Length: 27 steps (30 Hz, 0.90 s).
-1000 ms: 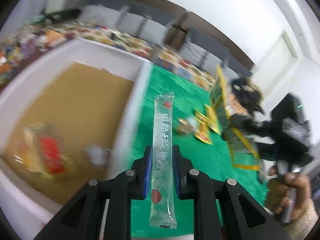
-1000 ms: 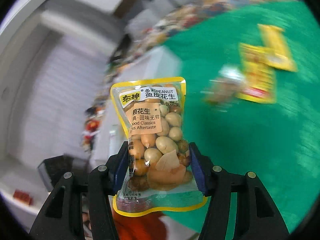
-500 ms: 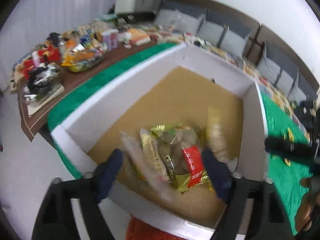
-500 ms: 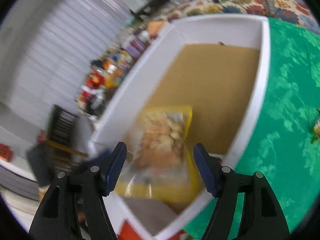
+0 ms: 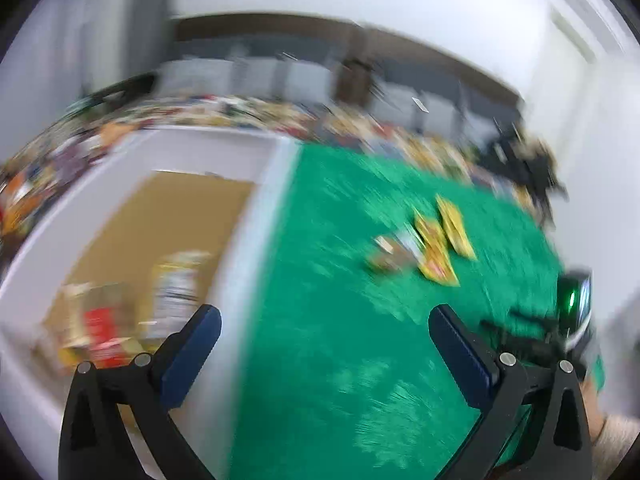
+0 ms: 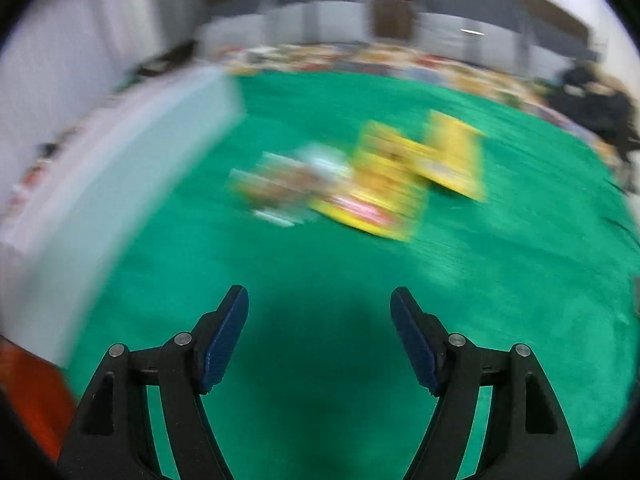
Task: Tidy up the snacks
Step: 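Move both tools back over the dried fish pack and spicy strips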
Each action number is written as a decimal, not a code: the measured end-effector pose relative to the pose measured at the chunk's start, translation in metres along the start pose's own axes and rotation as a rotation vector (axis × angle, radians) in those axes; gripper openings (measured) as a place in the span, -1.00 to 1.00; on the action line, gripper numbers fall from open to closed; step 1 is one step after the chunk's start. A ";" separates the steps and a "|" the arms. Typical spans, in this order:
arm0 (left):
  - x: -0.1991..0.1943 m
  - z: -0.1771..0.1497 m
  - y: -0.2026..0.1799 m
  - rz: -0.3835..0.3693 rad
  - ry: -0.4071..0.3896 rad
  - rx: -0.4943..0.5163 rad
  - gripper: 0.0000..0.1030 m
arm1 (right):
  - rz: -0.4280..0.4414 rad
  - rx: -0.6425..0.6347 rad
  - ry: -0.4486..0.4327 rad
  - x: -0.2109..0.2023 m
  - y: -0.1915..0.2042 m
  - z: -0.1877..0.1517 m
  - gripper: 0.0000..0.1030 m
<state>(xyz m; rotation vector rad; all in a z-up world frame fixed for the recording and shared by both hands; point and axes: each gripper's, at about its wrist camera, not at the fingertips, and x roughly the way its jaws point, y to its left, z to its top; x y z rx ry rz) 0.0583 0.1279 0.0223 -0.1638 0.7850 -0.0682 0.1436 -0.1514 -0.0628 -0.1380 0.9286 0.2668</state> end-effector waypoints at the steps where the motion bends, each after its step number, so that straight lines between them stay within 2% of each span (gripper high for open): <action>1: 0.023 -0.005 -0.021 -0.008 0.046 0.053 0.99 | -0.048 0.019 0.002 0.003 -0.022 -0.010 0.49; 5: 0.099 -0.031 -0.071 -0.024 0.165 0.145 0.99 | -0.189 0.097 -0.020 0.001 -0.095 -0.037 0.49; 6: 0.112 -0.035 -0.080 -0.026 0.181 0.155 0.99 | -0.205 0.102 -0.027 0.000 -0.100 -0.039 0.49; 8: 0.143 -0.041 -0.093 -0.026 0.210 0.165 0.99 | -0.182 0.147 -0.035 -0.002 -0.113 -0.039 0.51; 11: 0.171 -0.042 -0.104 -0.021 0.228 0.148 0.99 | -0.228 0.100 -0.043 -0.004 -0.111 -0.031 0.51; 16: 0.185 -0.042 -0.120 0.026 0.184 0.199 0.99 | -0.216 0.094 -0.020 0.007 -0.108 -0.030 0.55; 21: 0.186 -0.042 -0.119 0.026 0.178 0.208 1.00 | -0.141 0.186 -0.008 0.009 -0.124 -0.035 0.67; 27: 0.187 -0.041 -0.119 0.026 0.178 0.207 1.00 | -0.151 0.182 -0.002 0.010 -0.121 -0.035 0.72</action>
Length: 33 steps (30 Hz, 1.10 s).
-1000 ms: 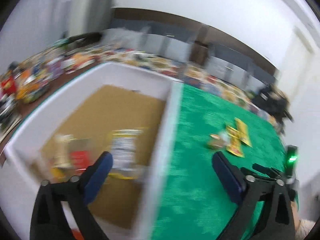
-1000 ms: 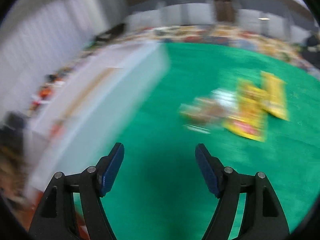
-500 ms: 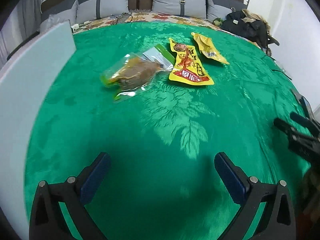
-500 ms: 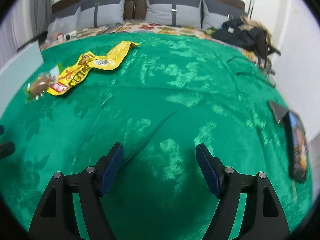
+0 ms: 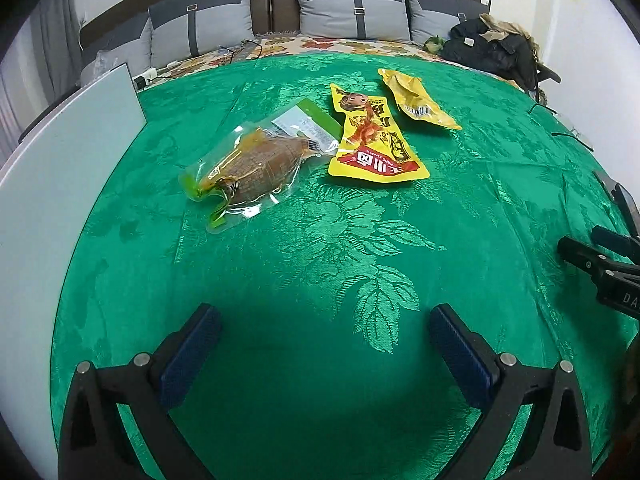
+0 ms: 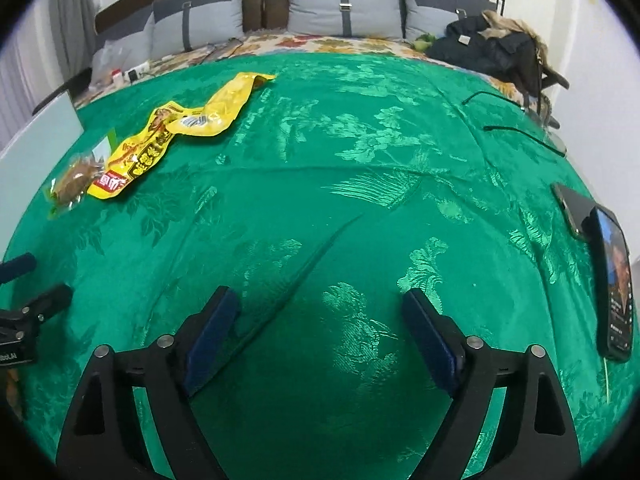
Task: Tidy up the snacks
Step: 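Move both tools back over the dried fish pack and spicy strips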
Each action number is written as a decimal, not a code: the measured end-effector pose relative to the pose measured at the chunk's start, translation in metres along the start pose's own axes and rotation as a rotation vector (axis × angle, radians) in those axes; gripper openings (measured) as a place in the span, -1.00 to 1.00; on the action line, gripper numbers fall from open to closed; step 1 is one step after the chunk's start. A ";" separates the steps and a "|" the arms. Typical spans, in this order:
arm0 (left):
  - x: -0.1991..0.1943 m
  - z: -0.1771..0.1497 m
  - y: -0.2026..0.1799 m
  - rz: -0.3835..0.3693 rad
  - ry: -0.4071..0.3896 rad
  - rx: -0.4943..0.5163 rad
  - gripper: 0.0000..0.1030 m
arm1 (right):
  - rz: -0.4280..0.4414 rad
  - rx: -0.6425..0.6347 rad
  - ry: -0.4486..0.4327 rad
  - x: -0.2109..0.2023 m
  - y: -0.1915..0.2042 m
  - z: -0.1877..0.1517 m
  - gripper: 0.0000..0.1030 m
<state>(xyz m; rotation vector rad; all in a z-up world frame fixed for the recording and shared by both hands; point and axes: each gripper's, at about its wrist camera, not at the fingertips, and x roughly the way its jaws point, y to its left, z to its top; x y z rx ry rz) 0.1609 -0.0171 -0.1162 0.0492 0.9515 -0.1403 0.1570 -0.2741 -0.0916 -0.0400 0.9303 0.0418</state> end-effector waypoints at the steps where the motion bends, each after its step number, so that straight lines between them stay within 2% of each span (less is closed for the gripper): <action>1: 0.000 0.000 0.000 0.000 0.000 0.000 1.00 | 0.000 0.000 0.000 0.000 0.000 0.000 0.72; 27: -0.002 -0.001 0.001 -0.003 0.009 0.002 1.00 | 0.000 0.000 0.000 -0.001 0.000 -0.001 0.74; 29: -0.006 -0.004 0.006 -0.012 0.023 -0.012 1.00 | 0.000 0.000 0.000 -0.001 0.001 -0.001 0.74; 33: -0.019 -0.009 0.033 -0.110 0.020 -0.130 0.99 | 0.000 0.000 0.000 -0.001 0.001 -0.001 0.74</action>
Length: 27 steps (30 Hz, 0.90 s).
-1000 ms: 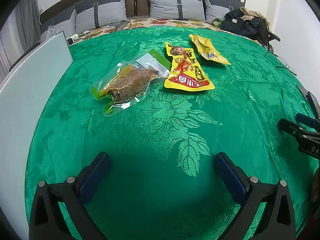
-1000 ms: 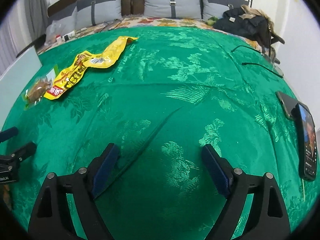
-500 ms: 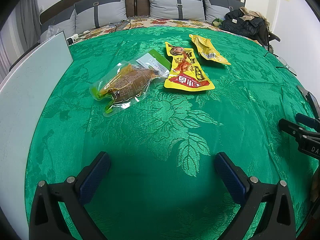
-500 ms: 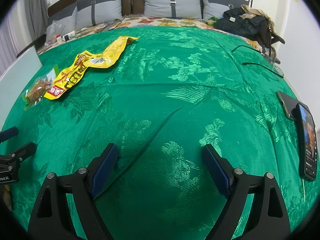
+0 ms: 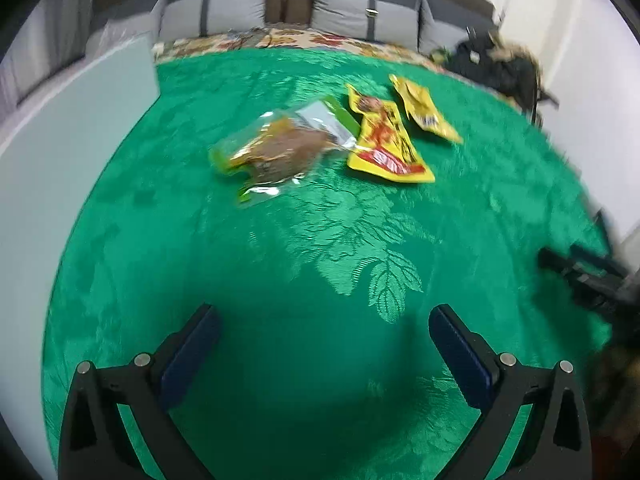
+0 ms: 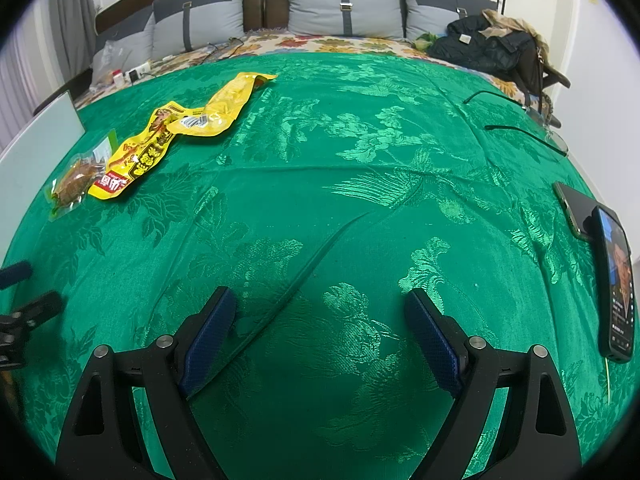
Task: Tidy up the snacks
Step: 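Move both tools back over the dried fish pack and spicy strips, then grasp the dried fish pack with the left gripper and lift it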
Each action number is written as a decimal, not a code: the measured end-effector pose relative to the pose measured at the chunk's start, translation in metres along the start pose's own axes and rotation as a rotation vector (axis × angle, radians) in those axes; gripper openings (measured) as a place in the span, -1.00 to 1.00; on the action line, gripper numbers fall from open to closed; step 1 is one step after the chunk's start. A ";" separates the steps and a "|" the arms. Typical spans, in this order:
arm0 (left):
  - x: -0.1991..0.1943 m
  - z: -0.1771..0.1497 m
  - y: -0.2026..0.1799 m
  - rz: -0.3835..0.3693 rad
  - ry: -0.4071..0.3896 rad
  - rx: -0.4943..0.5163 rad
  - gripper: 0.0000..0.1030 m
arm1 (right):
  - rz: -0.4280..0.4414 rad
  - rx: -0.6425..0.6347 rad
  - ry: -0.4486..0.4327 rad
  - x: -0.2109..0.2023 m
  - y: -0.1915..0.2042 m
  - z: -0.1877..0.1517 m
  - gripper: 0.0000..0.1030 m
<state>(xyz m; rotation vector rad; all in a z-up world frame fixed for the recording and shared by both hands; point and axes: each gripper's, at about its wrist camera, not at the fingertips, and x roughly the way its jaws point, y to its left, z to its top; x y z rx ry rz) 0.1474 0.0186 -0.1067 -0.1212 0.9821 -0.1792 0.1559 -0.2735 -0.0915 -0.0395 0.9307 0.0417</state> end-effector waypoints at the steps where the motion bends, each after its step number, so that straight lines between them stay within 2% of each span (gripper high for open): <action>1: -0.001 0.006 0.006 -0.018 0.009 -0.012 0.99 | 0.000 0.000 0.000 0.000 0.000 0.000 0.74; 4: 0.000 0.032 0.015 -0.003 0.027 0.022 0.99 | 0.000 0.000 0.000 0.000 0.000 0.000 0.74; 6: 0.007 0.052 0.016 -0.003 0.075 0.073 0.99 | 0.000 0.000 0.000 0.000 0.000 0.000 0.74; 12: 0.042 0.097 0.005 0.114 0.137 0.295 0.99 | 0.000 0.000 0.000 0.000 0.000 0.000 0.74; 14: 0.054 0.107 0.005 0.123 0.150 0.314 0.99 | 0.000 0.000 -0.001 0.000 0.000 0.000 0.74; 17: 0.072 0.120 0.009 0.096 0.171 0.263 0.97 | 0.000 0.000 -0.001 0.000 0.000 0.000 0.74; 19: 0.076 0.122 0.013 0.038 0.183 0.221 0.79 | 0.000 0.000 -0.001 0.000 0.000 0.000 0.74; 20: 0.077 0.122 0.014 0.014 0.187 0.210 0.53 | 0.000 0.000 0.000 0.000 0.000 0.000 0.74; 22: 0.071 0.116 0.012 -0.008 0.156 0.210 0.31 | 0.000 0.000 0.000 0.000 0.000 0.000 0.74; 23: 0.070 0.114 0.012 -0.006 0.156 0.210 -0.01 | 0.000 0.000 -0.001 0.000 0.000 0.000 0.75; 25: 0.063 0.108 0.014 -0.012 0.153 0.192 -0.16 | 0.000 0.000 0.000 0.000 0.000 0.000 0.75; 27: 0.052 0.098 0.021 -0.048 0.162 0.111 -0.39 | 0.000 0.000 -0.001 0.000 0.000 0.000 0.75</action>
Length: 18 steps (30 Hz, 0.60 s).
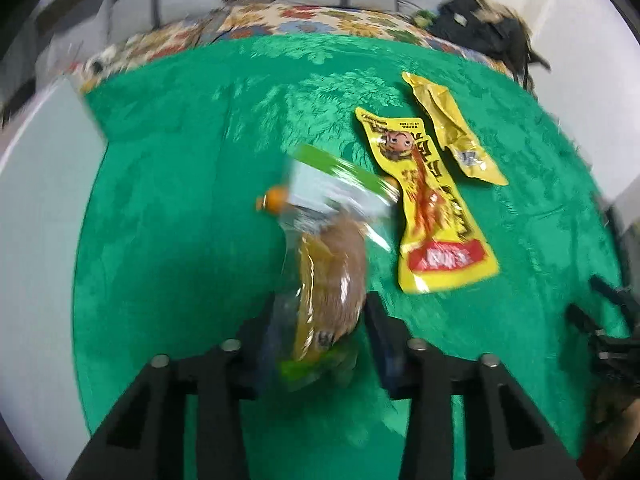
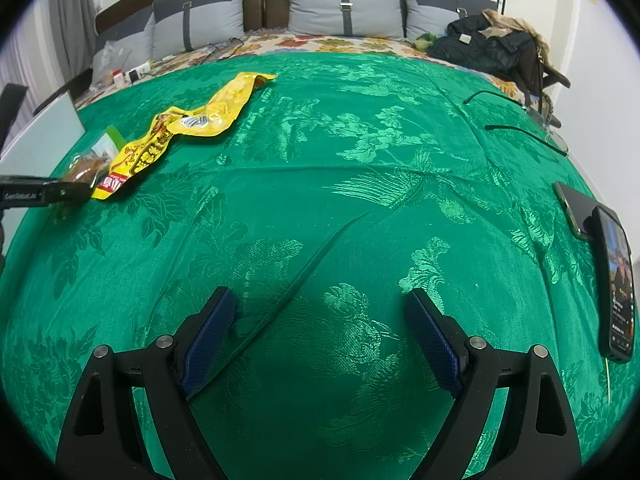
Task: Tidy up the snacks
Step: 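Grasp the dried fish pack with the left gripper and lift it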
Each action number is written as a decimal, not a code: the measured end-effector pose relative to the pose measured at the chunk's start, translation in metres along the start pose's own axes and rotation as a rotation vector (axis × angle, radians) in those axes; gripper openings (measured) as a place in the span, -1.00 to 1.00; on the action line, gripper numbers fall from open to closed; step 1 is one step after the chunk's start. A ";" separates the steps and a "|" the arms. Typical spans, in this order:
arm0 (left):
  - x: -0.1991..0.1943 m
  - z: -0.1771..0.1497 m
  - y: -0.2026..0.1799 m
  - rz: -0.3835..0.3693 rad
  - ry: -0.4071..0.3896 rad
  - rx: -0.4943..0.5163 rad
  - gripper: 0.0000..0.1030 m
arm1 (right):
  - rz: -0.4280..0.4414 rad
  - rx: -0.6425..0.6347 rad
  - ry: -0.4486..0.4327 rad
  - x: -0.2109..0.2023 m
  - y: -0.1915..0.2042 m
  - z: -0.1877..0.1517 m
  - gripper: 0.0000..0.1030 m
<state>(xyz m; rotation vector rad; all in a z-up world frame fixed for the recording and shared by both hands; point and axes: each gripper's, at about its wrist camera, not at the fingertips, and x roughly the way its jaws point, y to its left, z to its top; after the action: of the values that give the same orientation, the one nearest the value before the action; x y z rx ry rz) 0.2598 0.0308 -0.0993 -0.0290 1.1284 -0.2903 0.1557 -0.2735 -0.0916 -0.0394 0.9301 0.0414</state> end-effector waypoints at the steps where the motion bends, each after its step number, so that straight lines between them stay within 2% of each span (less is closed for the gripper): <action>1: -0.005 -0.009 0.002 -0.019 0.004 -0.030 -0.41 | 0.000 0.000 0.000 0.000 0.000 0.000 0.75; 4: -0.023 -0.042 0.002 -0.053 0.008 -0.091 -0.41 | 0.000 0.000 0.000 0.000 0.000 0.000 0.75; 7: -0.035 -0.072 -0.003 -0.060 0.025 -0.106 -0.41 | 0.000 0.000 0.000 0.000 0.000 0.000 0.75; 8: -0.040 -0.081 -0.004 -0.049 0.020 -0.108 -0.32 | 0.000 0.000 0.000 0.000 0.000 0.000 0.75; 9: -0.042 -0.085 -0.005 -0.040 0.017 -0.111 -0.07 | 0.000 0.000 0.000 0.000 0.000 0.000 0.75; 10: -0.045 -0.088 -0.005 -0.034 0.013 -0.118 0.10 | 0.000 0.000 0.000 0.000 0.000 0.000 0.75; 11: -0.048 -0.089 -0.006 -0.032 -0.002 -0.128 0.43 | 0.000 0.000 0.000 0.000 0.000 0.000 0.75; 12: -0.051 -0.088 -0.006 -0.035 -0.021 -0.133 0.62 | 0.000 0.000 0.000 0.000 0.000 0.000 0.75; 14: -0.050 -0.080 -0.010 -0.031 -0.047 -0.133 0.64 | 0.000 0.000 0.000 0.000 0.000 0.000 0.75; 16: -0.043 -0.069 -0.011 -0.020 -0.037 -0.121 0.64 | 0.000 0.000 0.000 0.000 0.000 0.000 0.75; 18: -0.026 -0.058 -0.013 0.030 -0.016 -0.092 0.64 | 0.000 0.000 0.000 0.000 0.000 0.000 0.75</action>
<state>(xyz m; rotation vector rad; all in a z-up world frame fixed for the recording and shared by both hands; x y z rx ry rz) 0.1949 0.0323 -0.0988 -0.0954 1.1249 -0.2114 0.1556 -0.2734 -0.0916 -0.0394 0.9304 0.0414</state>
